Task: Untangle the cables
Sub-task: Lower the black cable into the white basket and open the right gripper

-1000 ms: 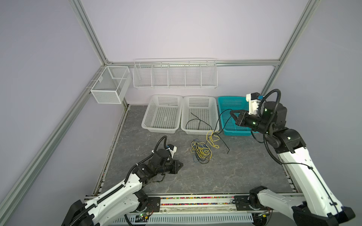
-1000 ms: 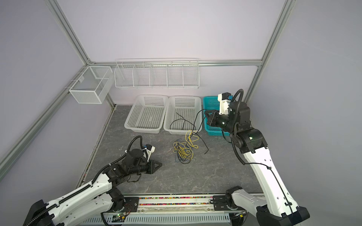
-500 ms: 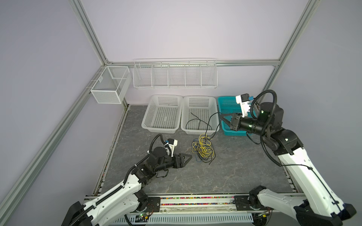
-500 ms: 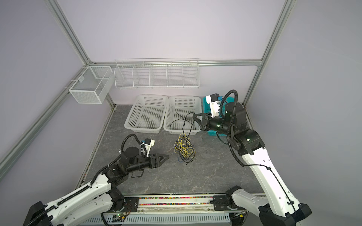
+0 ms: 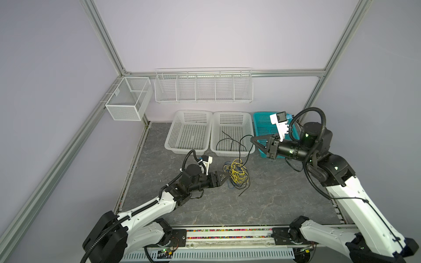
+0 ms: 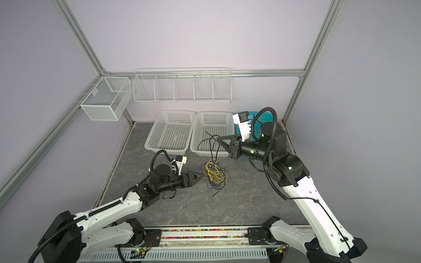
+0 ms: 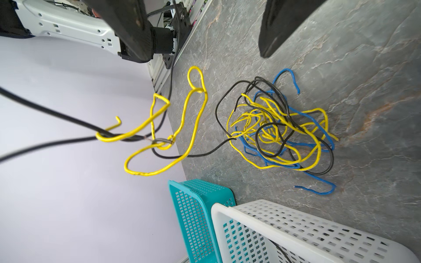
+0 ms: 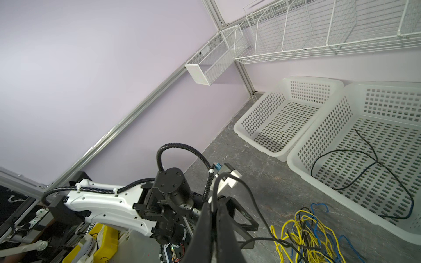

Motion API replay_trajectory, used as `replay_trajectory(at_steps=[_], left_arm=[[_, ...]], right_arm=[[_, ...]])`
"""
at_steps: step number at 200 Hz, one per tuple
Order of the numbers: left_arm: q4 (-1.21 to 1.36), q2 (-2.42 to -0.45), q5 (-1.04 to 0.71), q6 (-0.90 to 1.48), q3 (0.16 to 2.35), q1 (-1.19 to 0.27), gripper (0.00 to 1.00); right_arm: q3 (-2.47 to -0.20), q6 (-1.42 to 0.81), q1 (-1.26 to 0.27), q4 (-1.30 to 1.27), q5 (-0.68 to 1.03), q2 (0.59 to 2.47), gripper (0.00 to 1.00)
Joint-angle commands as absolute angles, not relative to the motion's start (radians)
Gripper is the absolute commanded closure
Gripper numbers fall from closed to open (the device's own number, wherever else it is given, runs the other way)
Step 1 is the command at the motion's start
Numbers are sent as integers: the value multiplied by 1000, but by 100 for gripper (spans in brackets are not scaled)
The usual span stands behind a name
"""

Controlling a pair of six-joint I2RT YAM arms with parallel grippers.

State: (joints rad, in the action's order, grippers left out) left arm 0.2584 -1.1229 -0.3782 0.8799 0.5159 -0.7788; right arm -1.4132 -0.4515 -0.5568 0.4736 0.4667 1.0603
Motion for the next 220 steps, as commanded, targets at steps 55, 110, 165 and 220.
replay_trajectory(at_steps=[55, 110, 165, 220], left_arm=[[424, -1234, -425, 929, 592, -759, 31], [425, -1292, -439, 933, 575, -759, 32], [233, -1232, -347, 851, 559, -759, 29], [67, -1077, -214, 840, 492, -759, 25]], right_arm=[[-1402, -417, -597, 420, 508, 1028, 94], [-1516, -397, -598, 491, 388, 1046, 94], [-1687, -355, -584, 591, 261, 1184, 94], [-1821, -343, -497, 584, 198, 1393, 94]])
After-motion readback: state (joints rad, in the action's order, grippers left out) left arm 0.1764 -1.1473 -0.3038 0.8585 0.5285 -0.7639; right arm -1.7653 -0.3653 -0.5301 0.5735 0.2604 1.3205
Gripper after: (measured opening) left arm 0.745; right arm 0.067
